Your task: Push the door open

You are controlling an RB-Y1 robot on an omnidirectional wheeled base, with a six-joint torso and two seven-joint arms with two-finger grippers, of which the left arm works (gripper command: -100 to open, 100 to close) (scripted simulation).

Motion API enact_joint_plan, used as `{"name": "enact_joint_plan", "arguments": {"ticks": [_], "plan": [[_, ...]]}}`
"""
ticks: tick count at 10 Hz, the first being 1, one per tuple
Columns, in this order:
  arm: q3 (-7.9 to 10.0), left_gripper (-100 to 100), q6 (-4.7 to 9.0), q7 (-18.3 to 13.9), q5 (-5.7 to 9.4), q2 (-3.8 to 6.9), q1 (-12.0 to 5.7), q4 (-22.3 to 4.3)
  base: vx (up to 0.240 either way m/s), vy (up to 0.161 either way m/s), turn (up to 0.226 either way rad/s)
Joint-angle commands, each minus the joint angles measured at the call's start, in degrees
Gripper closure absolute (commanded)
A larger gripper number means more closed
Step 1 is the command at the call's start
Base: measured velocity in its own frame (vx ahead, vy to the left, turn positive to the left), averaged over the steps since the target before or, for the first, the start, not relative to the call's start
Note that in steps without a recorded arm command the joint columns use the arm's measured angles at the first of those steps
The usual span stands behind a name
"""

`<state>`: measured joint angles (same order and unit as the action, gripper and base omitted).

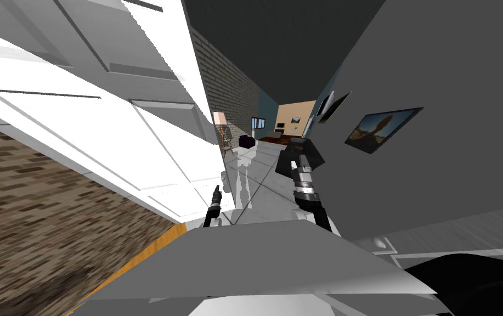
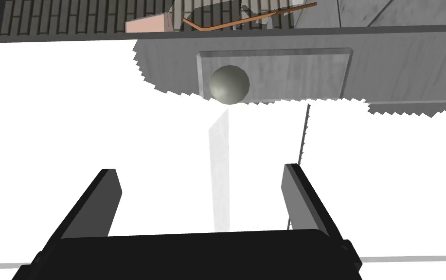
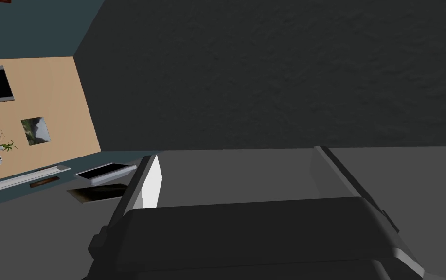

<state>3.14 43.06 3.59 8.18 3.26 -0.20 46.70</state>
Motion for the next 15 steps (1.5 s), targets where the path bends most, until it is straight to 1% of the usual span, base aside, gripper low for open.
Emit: {"name": "enact_joint_plan", "arguments": {"ticks": [1,3,5,6,7,12,13,15], "plan": [[0.18,-100,0.45,0.1,0.08,0.17,-0.07,-0.3,0.238,0.023,-0.029],[0.44,-100,0.91,0.2,0.21,0.12,-0.09,-0.6,0.251,0.052,-0.029],[0.69,-100,1.34,0.3,0.33,-0.32,-0.11,-0.9,0.269,0.058,-0.035],[0.61,-100,1.17,0.2,0.29,-0.18,-0.09,-0.8,0.109,0.020,0.006],[0.61,100,1.17,0.2,0.29,-0.18,-0.09,-0.8,-0.022,-0.006,-0.001],[0.61,100,1.17,0.2,0.29,-0.18,-0.09,-0.8,-0.020,-0.003,-0.002],[1.31,100,0.91,0.5,0.68,0.04,-0.03,-1.0,0.099,-0.023,0.035],[2.15,100,0.82,0.8,1.14,0.25,-0.13,-1.0,0.193,-0.045,0.049]]}}
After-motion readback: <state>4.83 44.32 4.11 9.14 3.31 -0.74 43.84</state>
